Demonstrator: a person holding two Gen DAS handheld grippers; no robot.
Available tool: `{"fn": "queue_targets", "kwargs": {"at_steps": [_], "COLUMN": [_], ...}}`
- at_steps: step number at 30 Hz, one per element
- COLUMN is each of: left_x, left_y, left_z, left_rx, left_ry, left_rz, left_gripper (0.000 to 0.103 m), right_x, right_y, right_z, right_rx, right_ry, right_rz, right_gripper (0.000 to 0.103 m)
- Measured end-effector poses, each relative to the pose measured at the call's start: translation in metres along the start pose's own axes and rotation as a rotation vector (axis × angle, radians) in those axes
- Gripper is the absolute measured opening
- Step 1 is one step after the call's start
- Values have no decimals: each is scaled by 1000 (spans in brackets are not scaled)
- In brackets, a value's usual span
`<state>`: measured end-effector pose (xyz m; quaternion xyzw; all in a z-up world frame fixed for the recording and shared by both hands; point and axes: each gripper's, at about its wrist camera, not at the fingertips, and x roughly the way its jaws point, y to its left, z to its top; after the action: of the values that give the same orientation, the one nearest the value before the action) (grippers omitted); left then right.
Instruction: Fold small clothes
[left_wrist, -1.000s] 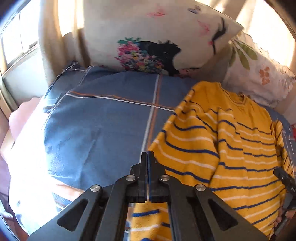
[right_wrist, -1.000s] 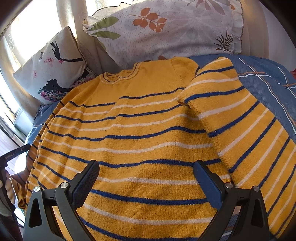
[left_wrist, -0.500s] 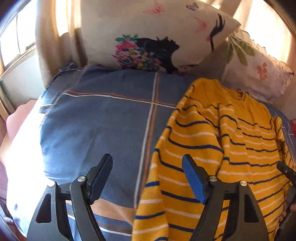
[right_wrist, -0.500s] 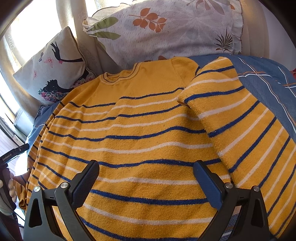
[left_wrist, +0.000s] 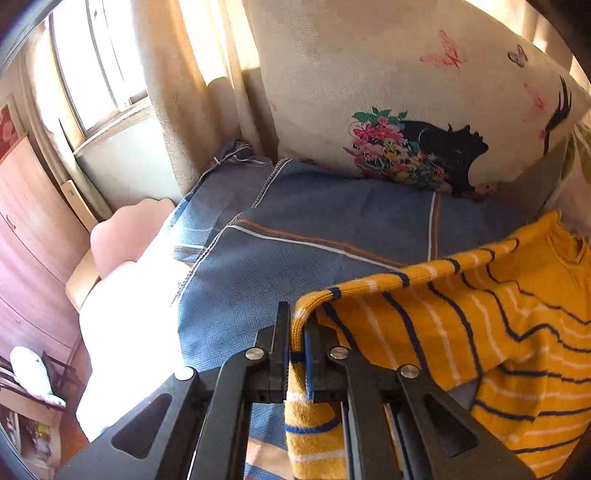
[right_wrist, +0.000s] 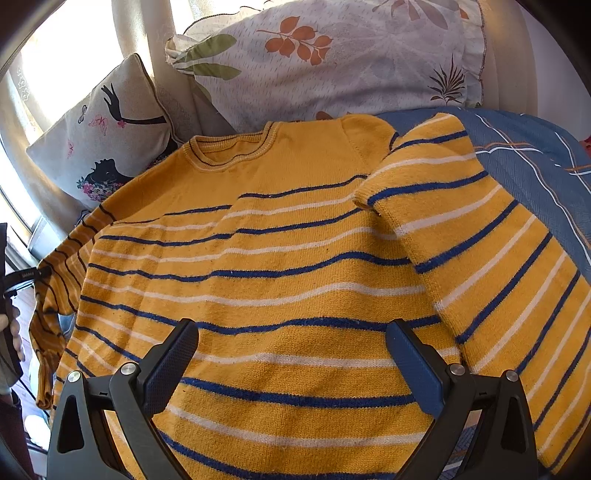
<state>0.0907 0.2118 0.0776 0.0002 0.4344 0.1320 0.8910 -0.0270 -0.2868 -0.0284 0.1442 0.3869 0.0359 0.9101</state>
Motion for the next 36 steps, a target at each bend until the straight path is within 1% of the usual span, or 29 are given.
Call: {"fn": "queue_targets", "kwargs": {"at_steps": [2, 5, 7, 8, 9, 10, 11, 12, 13, 15, 16, 18, 19, 21, 22, 23, 24, 25, 26, 27, 28, 29, 30, 31, 32, 34, 35, 36], "left_x": [-5, -30, -55, -69, -85, -99, -114, -126, -136, -150, -154, -158, -159, -158, -157, -154, -152, -150, -149, -148, -148, -148, -148, -148, -148, -147, -146, -145], "left_y": [2, -1, -3, -5, -6, -7, -9, -11, -15, -24, -30, -41, -46, -54, -57, -60, -63, -66, -69, -71, -73, -74, -73, -73, -71, -67, -65, -63], "left_z": [-2, -15, -27, -33, -39, -46, -53, -60, -67, -82, -88, -101, -107, -116, -119, -122, -125, -127, -129, -130, -131, -131, -132, -131, -130, -128, -127, -127], "left_rx": [-29, -45, -45, -43, -38, -31, -22, -11, 4, 40, 56, 73, 78, 76, 72, 68, 64, 60, 58, 59, 60, 60, 58, 54, 48, 33, 24, 17], "left_ry": [-3, -54, -100, -122, -144, -167, -190, -216, -239, -274, -283, -284, -278, -261, -251, -240, -227, -215, -208, -204, -202, -202, -202, -202, -204, -205, -204, -199], "left_rz": [-61, -106, -144, -169, -198, -231, -264, -293, -313, -338, -345, -359, -371, -400, -413, -422, -427, -427, -423, -417, -409, -401, -396, -392, -387, -376, -373, -371], "left_gripper": [10, 21, 35, 37, 44, 54, 60, 69, 73, 74, 74, 74, 74, 74, 74, 74, 74, 74, 74, 74, 74, 74, 74, 74, 74, 74, 74, 74], "right_x": [0, 1, 0, -4, -13, -26, -44, -61, -76, -99, -105, -108, -110, -112, -109, -106, -104, -103, -103, -104, -106, -108, -111, -118, -126, -144, -154, -163], "right_y": [-1, -3, -4, -7, -11, -18, -25, -34, -44, -74, -92, -131, -149, -171, -176, -184, -182, -180, -173, -168, -166, -164, -165, -166, -169, -178, -184, -192], "right_z": [0, 0, 0, -1, -4, -10, -12, -14, -15, -20, -20, -26, -31, -42, -47, -55, -54, -54, -53, -53, -53, -50, -47, -42, -38, -22, -13, -3], "right_rx": [9, 20, 25, 31, 40, 56, 61, 53, 47, 43, 66, 134, 178, 233, 240, 225, 214, 192, 167, 143, 127, 124, 134, 145, 149, 147, 144, 141], "right_ry": [1, 6, 13, 12, 17, 15, -14, -44, -54, -70, -25, 55, 69, 46, 31, -31, -11, -13, -18, -30, -36, -23, -20, -36, -55, -98, -124, -148], "right_rz": [10, 22, 35, 58, 98, 135, 145, 115, 53, -119, -188, -298, -328, -344, -356, -366, -382, -391, -388, -362, -327, -303, -272, -243, -242, -286, -327, -388], "right_gripper": [103, 103, 103, 102, 100, 100, 100, 101, 101, 101, 101, 101, 101, 101, 101, 101, 101, 101, 93, 64, 45, 20, 13, 12, 11, 11, 11, 11]}}
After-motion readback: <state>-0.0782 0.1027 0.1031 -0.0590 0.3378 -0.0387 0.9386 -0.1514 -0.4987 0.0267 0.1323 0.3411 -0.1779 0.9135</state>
